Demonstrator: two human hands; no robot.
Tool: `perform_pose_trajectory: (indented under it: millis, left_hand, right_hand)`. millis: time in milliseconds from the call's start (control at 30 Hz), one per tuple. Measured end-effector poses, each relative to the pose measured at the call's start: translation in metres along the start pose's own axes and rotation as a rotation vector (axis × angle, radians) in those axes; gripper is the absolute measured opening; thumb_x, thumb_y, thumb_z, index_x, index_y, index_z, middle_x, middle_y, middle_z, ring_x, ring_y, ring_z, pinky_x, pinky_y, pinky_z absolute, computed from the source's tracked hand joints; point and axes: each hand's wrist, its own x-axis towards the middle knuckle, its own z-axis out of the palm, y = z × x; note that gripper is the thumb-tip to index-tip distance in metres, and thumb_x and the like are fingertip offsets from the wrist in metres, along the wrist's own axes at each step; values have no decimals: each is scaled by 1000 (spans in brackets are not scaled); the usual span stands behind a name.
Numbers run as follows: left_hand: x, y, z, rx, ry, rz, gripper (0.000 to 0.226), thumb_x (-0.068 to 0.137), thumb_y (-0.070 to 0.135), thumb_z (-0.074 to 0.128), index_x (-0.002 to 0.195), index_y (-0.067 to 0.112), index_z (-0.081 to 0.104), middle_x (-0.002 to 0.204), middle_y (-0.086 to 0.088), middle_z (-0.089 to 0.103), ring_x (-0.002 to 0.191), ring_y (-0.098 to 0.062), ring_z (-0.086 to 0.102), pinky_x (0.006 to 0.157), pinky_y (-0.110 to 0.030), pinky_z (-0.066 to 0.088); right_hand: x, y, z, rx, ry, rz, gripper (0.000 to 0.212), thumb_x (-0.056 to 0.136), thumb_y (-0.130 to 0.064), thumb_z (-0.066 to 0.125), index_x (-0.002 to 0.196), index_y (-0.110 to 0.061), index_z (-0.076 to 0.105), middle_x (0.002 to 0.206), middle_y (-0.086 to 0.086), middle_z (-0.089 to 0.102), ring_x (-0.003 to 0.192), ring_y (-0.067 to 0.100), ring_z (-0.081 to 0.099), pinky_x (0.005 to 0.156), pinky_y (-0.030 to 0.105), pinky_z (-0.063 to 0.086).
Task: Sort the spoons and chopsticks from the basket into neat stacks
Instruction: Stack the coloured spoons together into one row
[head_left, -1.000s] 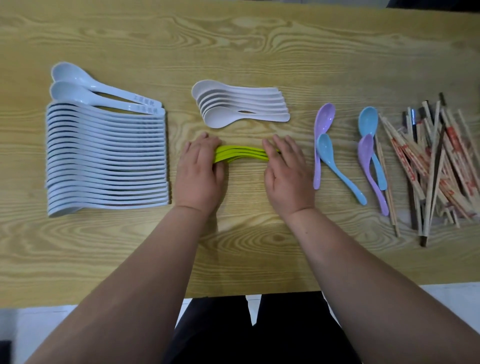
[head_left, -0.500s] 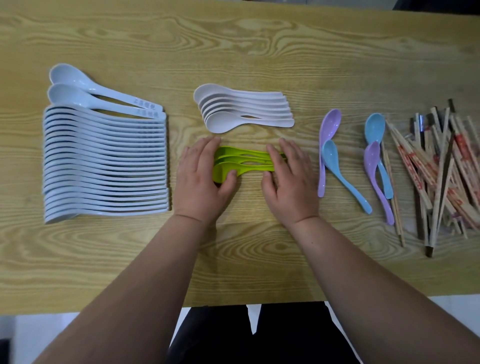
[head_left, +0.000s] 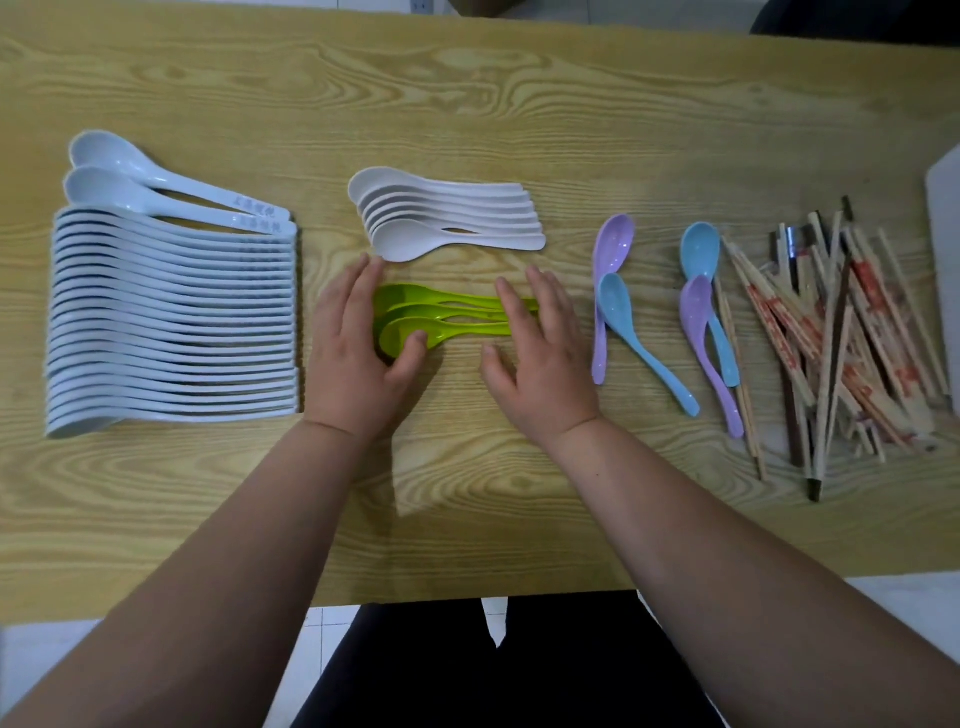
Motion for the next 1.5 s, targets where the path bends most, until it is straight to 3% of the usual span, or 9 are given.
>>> perform_pose_trajectory:
  millis: [267, 433, 600, 833, 1000, 1067, 1167, 1333, 1500]
  left_hand:
    - [-5, 75, 1, -33, 77, 182, 50, 83, 12, 63, 131, -1, 54, 127, -17, 55, 119, -34, 50, 111, -33, 34]
    - [37, 148, 36, -109, -158, 121, 42, 86, 17, 61, 127, 13, 55, 111, -2, 58, 90, -10, 55, 82, -35, 51]
    - [72, 187, 71, 292, -462, -27, 45, 89, 44, 61, 125, 19, 53, 118, -5, 60, 104, -30, 62, 83, -42, 51]
    - [75, 197, 93, 408, -541, -115, 26, 89, 24, 63, 110, 11, 54, 101, -10, 60, 91, -35, 60, 65, -35, 37]
    - [68, 202, 89, 180, -484, -161, 11, 86, 18, 61, 97, 14, 61, 85, -2, 63, 77, -26, 57, 58, -31, 35]
    - [58, 206, 78, -67, -440, -244, 6, 83, 17, 62, 89, 17, 61, 69, 8, 57, 73, -25, 63, 58, -31, 47]
    - [38, 209, 61, -409, -392, -405, 5, 82, 12, 58, 84, 16, 56, 69, 0, 54, 70, -26, 70, 70, -45, 62]
    - [12, 202, 44, -685, -311, -580, 11, 85, 7, 49, 79, 16, 49, 85, -13, 55, 69, -28, 62, 63, -47, 61]
    - [1, 203, 25, -814, -151, -779, 7, 89, 17, 48, 83, 20, 48, 75, 3, 47, 63, -12, 48, 54, -29, 52]
  right_hand:
    - [-45, 60, -79, 12, 161, 26, 41, 82, -15, 64, 122, -7, 65, 117, 11, 63, 110, 29, 57, 102, 36, 43]
    - [-52, 110, -107, -72, 102, 104, 35, 84, -22, 65, 116, -8, 67, 108, 12, 64, 102, 33, 57, 94, 40, 45]
    - [-37, 143, -135, -65, -79, 345, 35, 91, -17, 60, 126, -16, 63, 119, 10, 63, 111, 31, 56, 87, 39, 44]
    - [-23, 158, -146, -129, -271, 271, 10, 93, -24, 55, 97, -16, 59, 95, 0, 53, 82, 24, 52, 63, 34, 34]
    - [-19, 154, -150, 10, -271, 447, 11, 90, -22, 54, 95, -15, 61, 92, 1, 62, 81, 25, 57, 63, 35, 40]
    - [-24, 148, -161, 167, -214, 563, 10, 90, -21, 54, 92, -15, 62, 85, 0, 65, 74, 22, 61, 60, 34, 49]
    - [-38, 136, -180, 368, -138, 689, 12, 93, -20, 50, 84, -16, 56, 78, 1, 62, 62, 15, 61, 45, 28, 46]
    - [-65, 97, -193, 688, -149, 708, 13, 87, -17, 50, 80, -22, 60, 84, -4, 75, 87, 25, 73, 83, 51, 58]
    - [-82, 46, -185, 896, -350, 719, 17, 89, -4, 49, 81, -14, 60, 88, 3, 72, 84, 22, 76, 81, 53, 61]
